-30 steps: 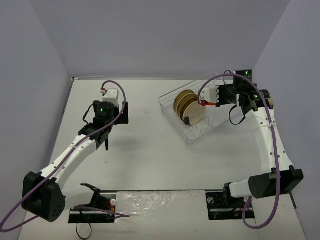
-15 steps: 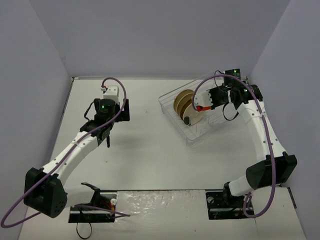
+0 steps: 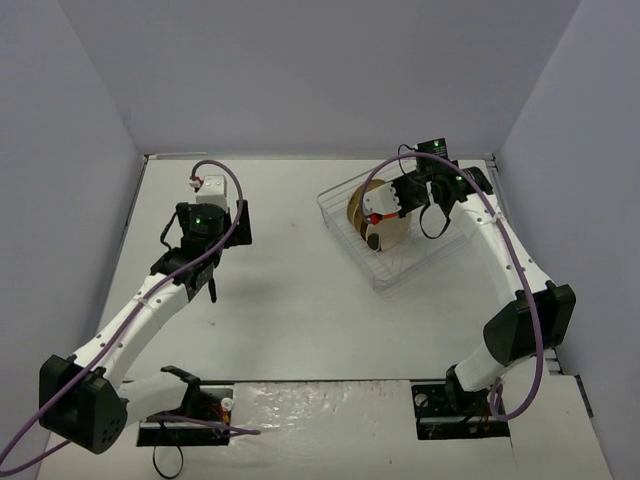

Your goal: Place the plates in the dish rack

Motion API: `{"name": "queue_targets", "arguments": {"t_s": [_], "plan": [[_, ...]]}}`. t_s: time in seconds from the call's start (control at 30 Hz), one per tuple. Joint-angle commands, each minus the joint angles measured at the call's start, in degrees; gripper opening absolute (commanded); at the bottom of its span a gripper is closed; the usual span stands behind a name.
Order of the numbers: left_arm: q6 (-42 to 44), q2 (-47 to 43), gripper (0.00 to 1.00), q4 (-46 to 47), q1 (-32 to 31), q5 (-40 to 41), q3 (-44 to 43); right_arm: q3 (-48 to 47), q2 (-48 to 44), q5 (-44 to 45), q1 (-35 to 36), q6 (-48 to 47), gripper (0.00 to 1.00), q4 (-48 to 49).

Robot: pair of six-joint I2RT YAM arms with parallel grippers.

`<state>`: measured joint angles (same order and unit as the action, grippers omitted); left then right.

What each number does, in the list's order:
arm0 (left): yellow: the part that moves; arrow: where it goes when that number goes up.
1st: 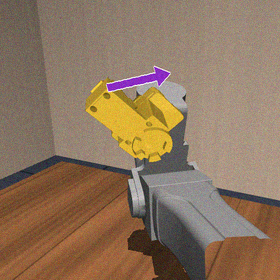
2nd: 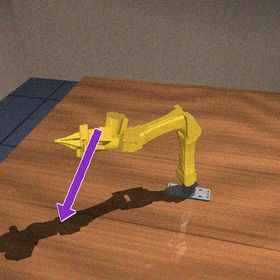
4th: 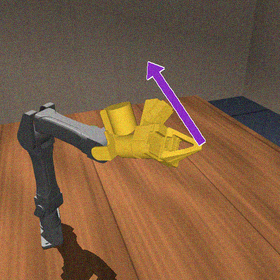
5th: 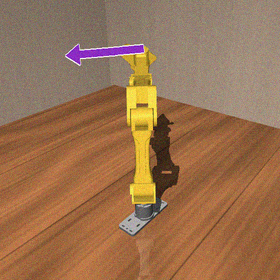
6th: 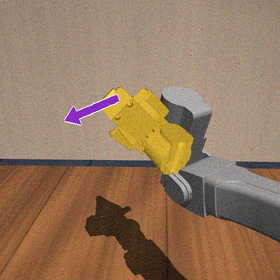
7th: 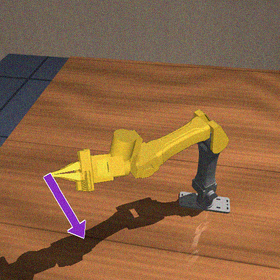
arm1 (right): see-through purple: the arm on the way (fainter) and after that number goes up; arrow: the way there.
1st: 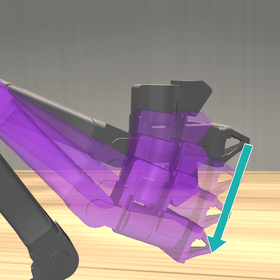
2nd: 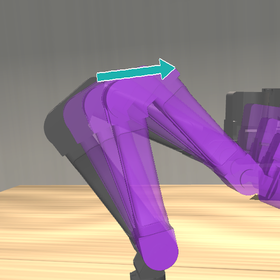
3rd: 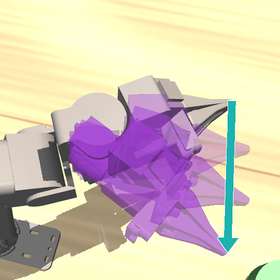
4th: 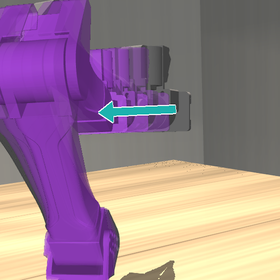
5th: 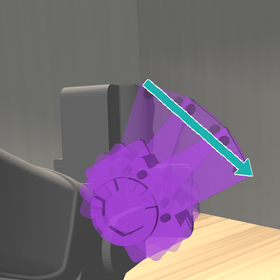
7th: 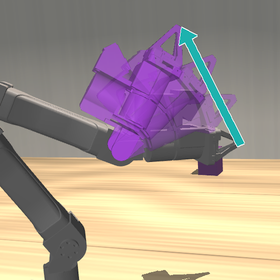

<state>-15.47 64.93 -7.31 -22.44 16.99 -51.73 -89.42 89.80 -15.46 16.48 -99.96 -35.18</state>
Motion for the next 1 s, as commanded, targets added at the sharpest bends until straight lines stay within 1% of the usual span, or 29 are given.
{"name": "queue_targets", "arguments": {"t_s": [0.0,0.37,0.57,0.97], "plan": [[-0.7,-2.7,0.97,0.7,0.2,3.0,-0.5,0.2,0.5,2.6,0.4,-0.1,0.0,3.1],[-1.5,-3.1,0.97,-0.1,0.2,4.0,-0.7,2.5,1.2,3.3,0.4,-3.5,0.0,2.2],[-1.6,-2.9,0.97,-0.3,0.2,3.8,-1.2,4.6,1.4,2.6,0.4,-3.7,0.0,4.0],[-1.5,-3.2,0.97,-0.4,0.2,4.0,-1.2,7.3,1.7,0.7,0.9,-4.0,0.0,4.4]]}}
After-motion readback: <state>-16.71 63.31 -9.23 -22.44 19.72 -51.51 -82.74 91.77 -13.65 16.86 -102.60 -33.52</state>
